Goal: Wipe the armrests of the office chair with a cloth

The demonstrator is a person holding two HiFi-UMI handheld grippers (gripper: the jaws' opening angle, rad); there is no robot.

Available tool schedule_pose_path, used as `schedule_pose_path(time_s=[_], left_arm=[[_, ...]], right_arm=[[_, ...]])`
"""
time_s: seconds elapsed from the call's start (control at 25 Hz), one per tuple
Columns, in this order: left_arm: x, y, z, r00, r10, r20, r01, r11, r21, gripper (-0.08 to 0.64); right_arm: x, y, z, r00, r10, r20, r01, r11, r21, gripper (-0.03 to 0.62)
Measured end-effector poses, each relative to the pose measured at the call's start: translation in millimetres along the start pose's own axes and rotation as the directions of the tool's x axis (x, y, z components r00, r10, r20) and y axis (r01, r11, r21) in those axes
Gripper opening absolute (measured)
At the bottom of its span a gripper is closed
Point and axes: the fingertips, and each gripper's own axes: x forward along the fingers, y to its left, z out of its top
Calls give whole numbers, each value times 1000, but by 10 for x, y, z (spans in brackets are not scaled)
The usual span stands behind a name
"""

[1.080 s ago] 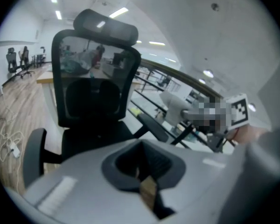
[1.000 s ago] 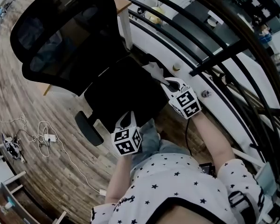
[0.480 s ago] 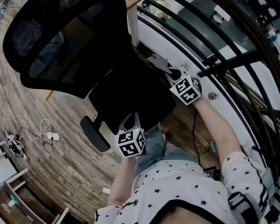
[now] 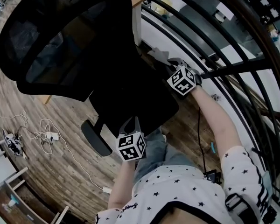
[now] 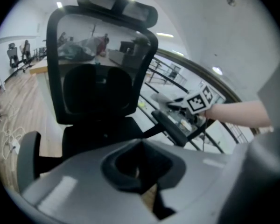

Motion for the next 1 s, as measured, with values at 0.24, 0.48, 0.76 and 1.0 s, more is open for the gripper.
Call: schedule_pose_path(time_s=[0.24,0.48,0.76,1.0], left_arm=[[58,58,18,1000,7,-7,-7,1000,-9,3],[111,113,-1,1000,9,-23,-9,1000,-17,3],[135,81,-25,1000,3,-22,-3,1000,-18,3],[113,73,-52,1000,5,-21,-6,1000,-20,3]], right_arm=[[254,-100,0,999,-9,-35,7,998,-59,28],[477,1,-92,995,28,-92,-36,996,-85,28],[558,130,-339,986,58,-155,-73,993,-94,28],[558,127,-366,983,74,-168,-83,996,-46,28]])
